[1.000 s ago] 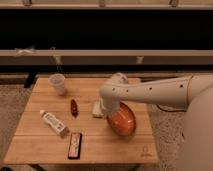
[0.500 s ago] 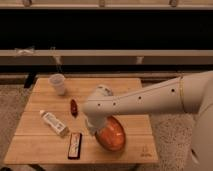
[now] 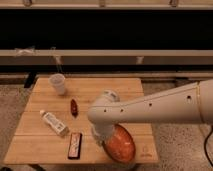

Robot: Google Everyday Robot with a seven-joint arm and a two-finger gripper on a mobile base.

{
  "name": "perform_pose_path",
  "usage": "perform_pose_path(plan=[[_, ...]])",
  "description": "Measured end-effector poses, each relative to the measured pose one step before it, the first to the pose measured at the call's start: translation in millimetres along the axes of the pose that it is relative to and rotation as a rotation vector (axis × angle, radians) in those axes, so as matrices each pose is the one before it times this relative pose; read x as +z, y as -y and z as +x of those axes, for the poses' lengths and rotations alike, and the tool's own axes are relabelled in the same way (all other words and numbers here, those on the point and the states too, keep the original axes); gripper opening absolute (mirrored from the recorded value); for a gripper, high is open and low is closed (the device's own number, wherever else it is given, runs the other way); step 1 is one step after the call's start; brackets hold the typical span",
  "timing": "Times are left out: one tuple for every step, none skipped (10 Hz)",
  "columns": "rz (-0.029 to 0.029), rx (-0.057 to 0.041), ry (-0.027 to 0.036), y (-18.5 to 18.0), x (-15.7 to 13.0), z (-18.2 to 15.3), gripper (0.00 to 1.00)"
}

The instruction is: Drag the ceramic bowl in a circle

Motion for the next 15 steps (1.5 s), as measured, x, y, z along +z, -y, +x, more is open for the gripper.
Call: perform_pose_path(plan=[[0.00834,0.04120,-0.00984,20.11,2.93,-1.87,0.00],[0.00673,0.03297,-0.00500,20.09,2.28,-7.60,0.00],[0.00916,0.03823,-0.00400,24.72,2.57,-12.48,0.00],[0.00618,0.04874,-0.00252,25.67,2.28,-17.36,0.00],[0.00391,0.02650,-0.00037,12.62,1.45,-11.09,0.00],[0.00546,0.03404,-0.00126,14.21,3.14,-15.21,0.00],[0.00300,0.02764,0.00097,9.23,3.40,-13.44,0.00],[-0.00179,0.01513,0.00032,3.27,2.69,-9.02,0.00],[-0.00716,0.00227,0.00230,-1.68,0.95,-6.69,0.00],[-0.00468,-0.00802,0.00073,-7.16,0.32,-3.58,0.00],[-0.01573,-0.02421,0.01040,-18.39,-1.18,-5.38,0.00],[-0.01410,-0.02061,0.00921,-14.99,-1.83,-3.90,0.00],[-0.01828,-0.02843,0.01180,-19.12,-4.15,-4.95,0.00],[-0.01947,-0.04197,0.00839,-22.78,-3.01,-1.89,0.00],[-0.00895,-0.02826,0.00087,-14.71,0.10,1.53,0.00]])
